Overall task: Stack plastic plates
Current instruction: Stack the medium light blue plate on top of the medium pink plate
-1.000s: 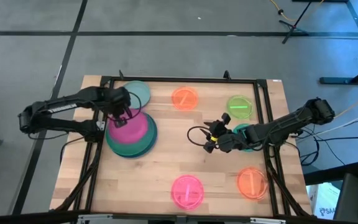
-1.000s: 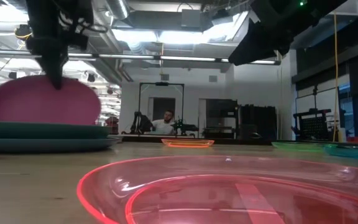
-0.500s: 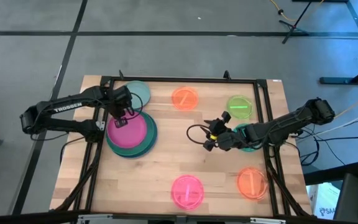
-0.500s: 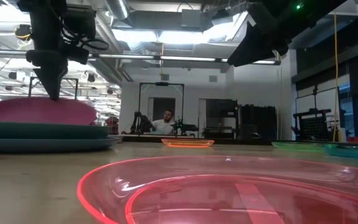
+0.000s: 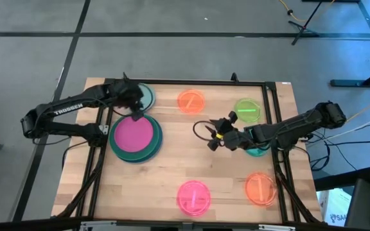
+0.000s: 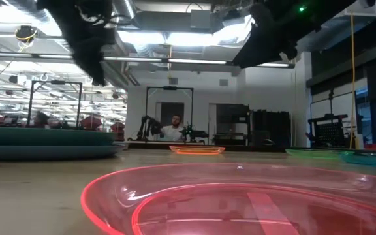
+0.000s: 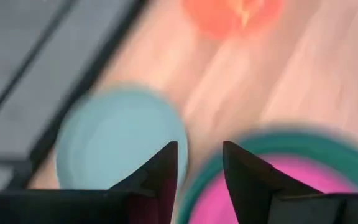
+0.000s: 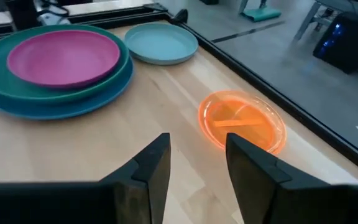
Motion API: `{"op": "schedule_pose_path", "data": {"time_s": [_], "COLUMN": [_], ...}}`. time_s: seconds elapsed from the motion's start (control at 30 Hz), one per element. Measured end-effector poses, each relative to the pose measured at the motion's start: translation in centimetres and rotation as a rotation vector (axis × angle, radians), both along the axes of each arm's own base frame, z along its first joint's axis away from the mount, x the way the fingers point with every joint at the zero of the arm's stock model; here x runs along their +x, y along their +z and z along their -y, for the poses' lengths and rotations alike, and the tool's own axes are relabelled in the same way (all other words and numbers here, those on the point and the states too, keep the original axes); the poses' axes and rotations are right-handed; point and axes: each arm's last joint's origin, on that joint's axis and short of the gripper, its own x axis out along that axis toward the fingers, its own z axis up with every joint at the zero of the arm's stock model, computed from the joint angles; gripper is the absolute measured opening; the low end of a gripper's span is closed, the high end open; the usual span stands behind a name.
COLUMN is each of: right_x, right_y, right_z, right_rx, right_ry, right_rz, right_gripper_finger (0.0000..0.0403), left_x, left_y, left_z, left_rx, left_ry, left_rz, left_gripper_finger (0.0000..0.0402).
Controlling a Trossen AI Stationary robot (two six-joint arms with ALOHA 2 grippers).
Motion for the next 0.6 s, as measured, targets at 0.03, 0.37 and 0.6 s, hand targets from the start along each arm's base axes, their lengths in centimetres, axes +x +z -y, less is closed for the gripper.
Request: {"op": "schedule_pose_path", "data": {"time_s": [0.03, 0.37, 0.6], "right_x": [0.1, 1.0, 1.6], "right_y": [-0.1, -1.0, 0.5], "right_z": [0.2, 2.8, 5.5], "right_rx": [0.004, -0.058, -0.167], "right_ry": [-0.008, -0.059, -0.087], "right_rz": [0.0, -0.075, -0.029], "right_gripper_finger": [0.0147, 0.0147, 0.0147], "left_x": [0.4, 4.6, 6.4], "left_y": [0.0, -4.9, -7.2], "left_z": [-0.4, -4.9, -7.9], "left_rx": [0.011, -0.051, -0.108], "left_ry": [0.001, 0.048, 0.255], "left_rz": [0.032, -0.016, -0.086], "left_gripper_finger": [0.012, 0.0119, 0.0119]}}
